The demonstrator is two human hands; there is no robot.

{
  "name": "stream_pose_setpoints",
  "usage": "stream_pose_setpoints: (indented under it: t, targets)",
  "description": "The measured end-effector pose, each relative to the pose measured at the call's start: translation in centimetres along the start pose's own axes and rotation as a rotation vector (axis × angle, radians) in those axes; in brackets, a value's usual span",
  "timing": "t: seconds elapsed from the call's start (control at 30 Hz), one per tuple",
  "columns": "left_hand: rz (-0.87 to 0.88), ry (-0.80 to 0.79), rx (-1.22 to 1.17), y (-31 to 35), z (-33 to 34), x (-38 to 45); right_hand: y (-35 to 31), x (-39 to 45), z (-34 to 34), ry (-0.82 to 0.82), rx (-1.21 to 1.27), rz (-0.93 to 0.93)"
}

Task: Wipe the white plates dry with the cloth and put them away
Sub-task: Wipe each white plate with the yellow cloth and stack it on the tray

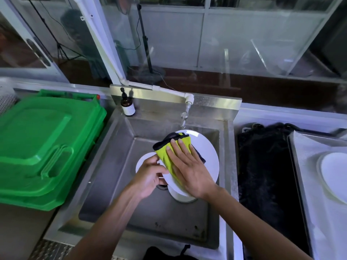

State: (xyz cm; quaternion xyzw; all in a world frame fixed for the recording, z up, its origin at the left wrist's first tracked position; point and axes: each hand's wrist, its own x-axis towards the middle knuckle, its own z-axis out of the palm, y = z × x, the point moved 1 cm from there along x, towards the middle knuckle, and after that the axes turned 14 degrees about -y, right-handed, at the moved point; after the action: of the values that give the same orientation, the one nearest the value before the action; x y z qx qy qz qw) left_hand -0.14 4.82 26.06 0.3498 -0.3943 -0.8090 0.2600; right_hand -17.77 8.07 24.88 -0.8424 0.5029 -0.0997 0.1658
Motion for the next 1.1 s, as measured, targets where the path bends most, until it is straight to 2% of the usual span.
stream_pose_setpoints:
  t: [0.2, 0.33, 0.67, 0.9, 1.1]
  targets:
    - [-0.013, 0.025, 0.072, 0.6, 0.4, -0.5, 0.3, 2.7, -1.2, 0.076, 0.057, 0.061]
    - [0.007, 0.101, 0.101, 0.2, 1.0, -1.0, 2.2, 3.9, -1.7, 0.084, 0.147, 0.213]
    - [0.077, 0.198, 0.05, -0.3, 2.6, -1.7, 4.7, 1.5, -0.7, 0.117, 0.225, 0.397]
    - [0.094, 0.231, 0.03, -1.4, 3.7, -1.8, 3.7, -1.4, 0.5, 0.113, 0.242, 0.503]
    - [0.126, 0.271, 0.02, -1.5, 3.9, -2.0, 0.8, -3.5, 2.7, 0.092, 0.315, 0.524]
